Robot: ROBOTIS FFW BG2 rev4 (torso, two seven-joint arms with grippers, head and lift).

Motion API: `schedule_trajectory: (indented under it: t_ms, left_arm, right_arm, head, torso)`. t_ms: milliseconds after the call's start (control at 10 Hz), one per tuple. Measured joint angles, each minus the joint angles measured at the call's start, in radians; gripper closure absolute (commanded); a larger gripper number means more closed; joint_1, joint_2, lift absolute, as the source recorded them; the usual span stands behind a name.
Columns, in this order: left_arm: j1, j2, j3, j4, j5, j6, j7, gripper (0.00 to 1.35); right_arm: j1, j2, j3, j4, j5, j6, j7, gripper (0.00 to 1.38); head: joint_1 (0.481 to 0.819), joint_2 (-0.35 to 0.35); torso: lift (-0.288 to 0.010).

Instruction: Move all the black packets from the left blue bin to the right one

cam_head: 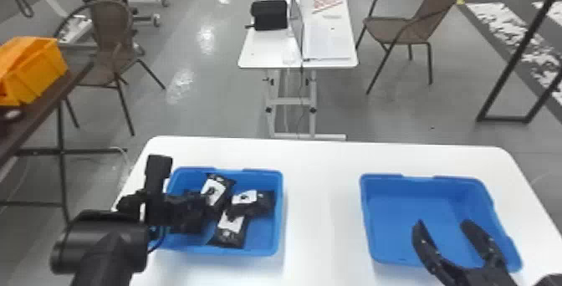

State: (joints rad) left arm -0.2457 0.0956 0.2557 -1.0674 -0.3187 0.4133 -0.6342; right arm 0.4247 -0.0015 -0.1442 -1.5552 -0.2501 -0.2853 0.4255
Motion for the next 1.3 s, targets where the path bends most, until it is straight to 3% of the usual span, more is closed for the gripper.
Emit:
schedule_trajectory:
  t_ms: [200, 500, 700, 900, 1300]
  left_arm:
    - [0.029, 0.009, 0.02, -0.021, 0.027, -0.076, -0.076, 1.21]
    - [0.224, -0.024, 0.074, -0.324, 0.186, -0.106, -0.175, 1.21]
    - [0.262, -0.033, 0.019, -0.404, 0.279, -0.186, -0.249, 1.21]
    - [0.189, -0.026, -0.096, -0.333, 0.334, -0.292, -0.316, 1.21]
    - [-0.066, -0.032, -0.311, 0.054, 0.401, -0.44, -0.418, 1.21]
  right_arm:
    - [-0.002, 0.0, 0.001, 0.001, -0.002, 0.0, 0.001, 0.12]
    - [-0.005, 0.0, 0.012, 0.002, -0.023, 0.0, 0.025, 0.12]
    - [-0.036, 0.0, 0.018, 0.006, -0.045, 0.012, 0.091, 0.12]
    - [-0.094, -0.001, 0.068, 0.025, -0.089, 0.036, 0.138, 0.12]
    - [-0.208, -0.059, 0.183, 0.041, -0.18, 0.109, 0.22, 0.11]
  head:
    - [0.695, 0.065]
    - [0.695, 0.065]
    - [0.695, 0.019]
    - [0.695, -0.013]
    - [0.695, -0.073]
  torso:
    - [0.0]
    - [0.0]
    - [0.0]
    - [0.0]
    - [0.0]
